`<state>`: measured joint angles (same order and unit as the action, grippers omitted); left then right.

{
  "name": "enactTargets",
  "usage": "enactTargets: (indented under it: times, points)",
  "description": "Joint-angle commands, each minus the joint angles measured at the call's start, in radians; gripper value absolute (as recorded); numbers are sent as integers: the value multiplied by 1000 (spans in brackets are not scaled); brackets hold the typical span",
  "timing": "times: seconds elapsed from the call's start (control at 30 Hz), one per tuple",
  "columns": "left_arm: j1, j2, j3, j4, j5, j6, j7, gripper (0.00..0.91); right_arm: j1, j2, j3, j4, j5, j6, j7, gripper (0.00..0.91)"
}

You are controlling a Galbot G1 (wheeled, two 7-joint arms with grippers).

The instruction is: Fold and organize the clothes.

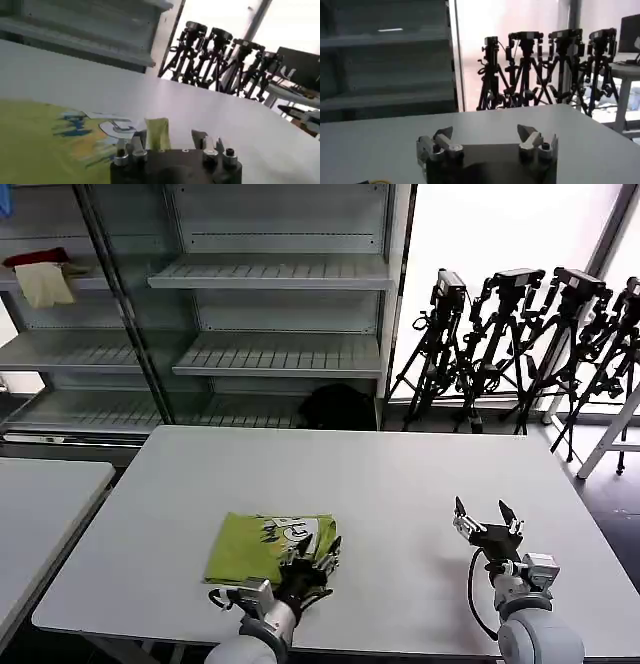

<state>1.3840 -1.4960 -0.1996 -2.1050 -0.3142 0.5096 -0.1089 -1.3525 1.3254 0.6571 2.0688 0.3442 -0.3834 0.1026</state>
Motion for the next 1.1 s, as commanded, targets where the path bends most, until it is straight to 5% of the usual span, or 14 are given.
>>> enactTargets:
  times: [0.03, 0.2, 0.53, 1.03, 1.07, 1.1]
  points:
    - [39, 184, -505, -67, -50, -78, 194, 907, 4, -5, 0, 10, -3, -2, -3, 907]
    - [44, 262, -614, -10, -183, -53, 196, 907, 11, 4, -9, 8, -12, -3, -3, 907]
    - [44, 177, -472, -3, -116, -44, 176, 907, 14, 9, -11, 2, -21, -2, 0, 907]
    - [64, 164, -389, 112, -28, -54, 143, 897, 11, 15, -13, -12, -22, 5, 1, 907]
    - [64, 164, -389, 112, -32, -50, 145, 715, 11, 15, -12, -12, -22, 6, 1, 907]
    - [63, 165, -388, 111, -30, -46, 142, 282, 11, 15, -12, -13, -22, 6, 1, 907]
